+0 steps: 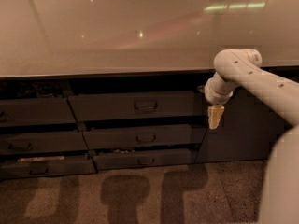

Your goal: Open top drawer

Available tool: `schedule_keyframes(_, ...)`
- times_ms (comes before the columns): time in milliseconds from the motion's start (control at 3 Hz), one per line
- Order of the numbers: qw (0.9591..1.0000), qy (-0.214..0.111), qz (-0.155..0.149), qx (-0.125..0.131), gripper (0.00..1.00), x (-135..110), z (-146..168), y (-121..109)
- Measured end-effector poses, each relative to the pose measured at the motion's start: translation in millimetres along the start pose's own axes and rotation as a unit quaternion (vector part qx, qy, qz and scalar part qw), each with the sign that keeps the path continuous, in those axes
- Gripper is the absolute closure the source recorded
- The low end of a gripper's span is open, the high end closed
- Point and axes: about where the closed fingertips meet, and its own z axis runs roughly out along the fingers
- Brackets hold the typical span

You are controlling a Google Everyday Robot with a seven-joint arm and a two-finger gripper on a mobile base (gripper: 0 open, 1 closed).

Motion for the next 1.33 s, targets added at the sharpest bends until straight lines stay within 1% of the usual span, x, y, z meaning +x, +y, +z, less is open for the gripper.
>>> schedule_keyframes(333, 0.9996, 0.003, 0.006, -0.026, 0.0, 14.4, 21.1, -11.3)
schedule_keyframes(667, 0.9996, 0.003, 0.006, -0.026, 0.0, 14.4, 21.1, -11.3)
schedule_keyframes(1000, 0.9996, 0.003, 0.006, -0.026, 0.19, 14.4, 21.2, -11.3)
schedule_keyframes(1333, 0.9996, 0.003, 0.006, -0.026, 0.42, 14.4, 21.2, -11.3)
